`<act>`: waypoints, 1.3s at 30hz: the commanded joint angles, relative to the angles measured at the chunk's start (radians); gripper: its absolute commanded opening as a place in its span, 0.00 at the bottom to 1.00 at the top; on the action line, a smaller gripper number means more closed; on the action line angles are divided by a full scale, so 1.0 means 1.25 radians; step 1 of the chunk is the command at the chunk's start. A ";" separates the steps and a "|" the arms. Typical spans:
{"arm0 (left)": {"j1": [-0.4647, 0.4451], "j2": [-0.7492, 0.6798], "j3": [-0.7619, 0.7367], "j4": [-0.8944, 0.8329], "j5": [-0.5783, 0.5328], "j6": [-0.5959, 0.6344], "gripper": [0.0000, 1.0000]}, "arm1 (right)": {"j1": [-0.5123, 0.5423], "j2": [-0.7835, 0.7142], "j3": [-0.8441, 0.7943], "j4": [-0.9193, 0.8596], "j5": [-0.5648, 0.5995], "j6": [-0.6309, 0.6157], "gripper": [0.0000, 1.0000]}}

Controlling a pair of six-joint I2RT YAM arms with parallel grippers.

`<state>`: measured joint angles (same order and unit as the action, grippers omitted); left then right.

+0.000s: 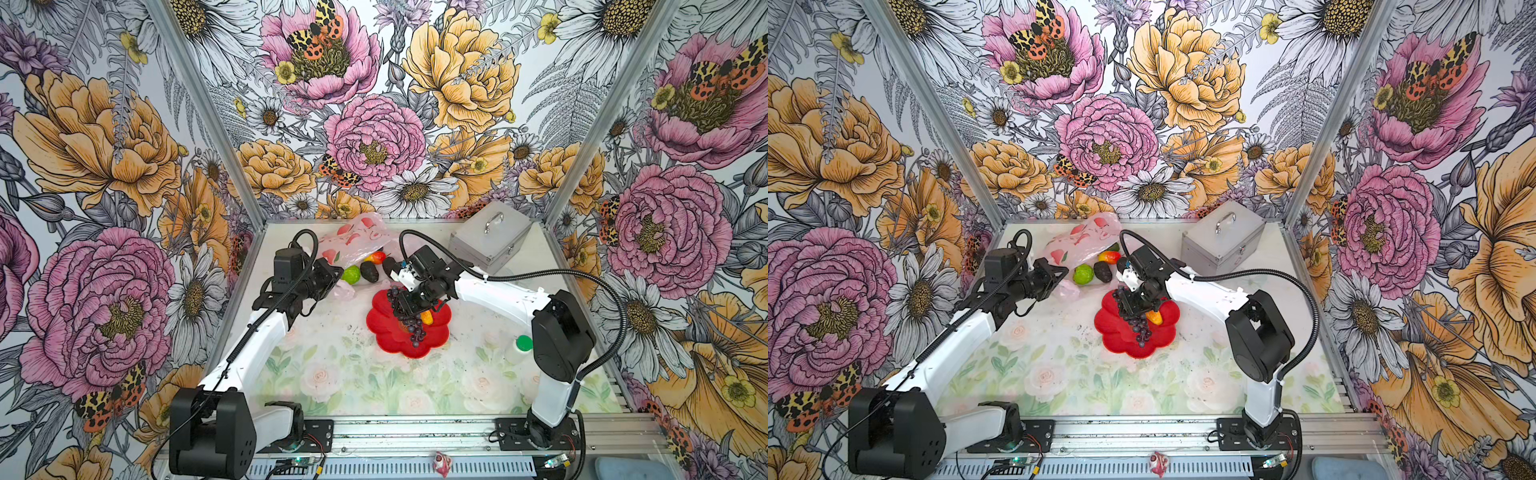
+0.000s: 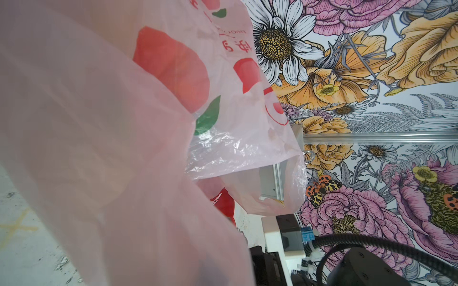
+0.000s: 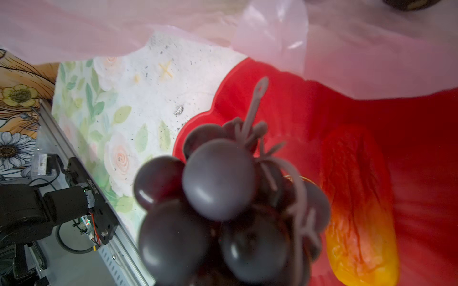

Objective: Place the fruits into the plastic bag
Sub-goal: 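Lift the grape bunch and carry it toward the pink bag's opening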

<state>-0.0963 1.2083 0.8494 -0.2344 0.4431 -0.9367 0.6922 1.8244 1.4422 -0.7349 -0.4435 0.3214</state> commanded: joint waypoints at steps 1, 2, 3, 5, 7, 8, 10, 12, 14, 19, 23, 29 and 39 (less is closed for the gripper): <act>-0.008 -0.006 0.022 0.022 -0.001 -0.001 0.00 | -0.006 -0.056 0.013 0.022 -0.041 0.033 0.41; -0.008 -0.009 0.022 0.023 -0.002 0.000 0.00 | -0.007 -0.066 0.015 0.022 -0.047 0.039 0.41; -0.009 -0.011 0.024 0.023 -0.003 0.000 0.00 | -0.008 -0.075 0.018 0.022 -0.050 0.045 0.41; -0.009 -0.016 0.026 0.022 -0.004 -0.002 0.00 | -0.013 -0.091 0.027 0.022 -0.064 0.057 0.41; -0.009 -0.021 0.029 0.020 -0.005 0.000 0.00 | -0.019 -0.101 0.041 0.022 -0.084 0.074 0.41; -0.010 -0.023 0.032 0.016 -0.004 0.001 0.00 | -0.023 -0.106 0.050 0.022 -0.092 0.081 0.41; -0.011 -0.028 0.037 0.011 -0.004 0.003 0.00 | -0.028 -0.115 0.069 0.022 -0.103 0.096 0.41; -0.011 -0.031 0.040 0.009 -0.002 0.003 0.00 | -0.033 -0.120 0.099 0.023 -0.109 0.109 0.41; -0.012 -0.036 0.041 0.008 -0.002 0.001 0.00 | -0.035 -0.122 0.138 0.023 -0.109 0.123 0.41; -0.020 -0.042 0.046 0.008 -0.006 -0.004 0.00 | -0.035 -0.113 0.233 0.034 -0.111 0.148 0.41; -0.026 -0.045 0.051 0.007 -0.008 -0.004 0.00 | -0.035 -0.080 0.297 0.036 -0.169 0.190 0.41; -0.035 -0.043 0.063 0.003 -0.008 0.000 0.00 | -0.035 -0.043 0.365 0.038 -0.216 0.243 0.40; -0.047 -0.037 0.094 -0.008 -0.010 0.010 0.00 | -0.037 0.068 0.501 0.037 -0.331 0.309 0.40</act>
<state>-0.1482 1.1706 0.9234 -0.2428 0.4419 -0.9363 0.6483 1.8797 2.0232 -0.7124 -0.7620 0.6579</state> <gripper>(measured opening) 0.050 0.404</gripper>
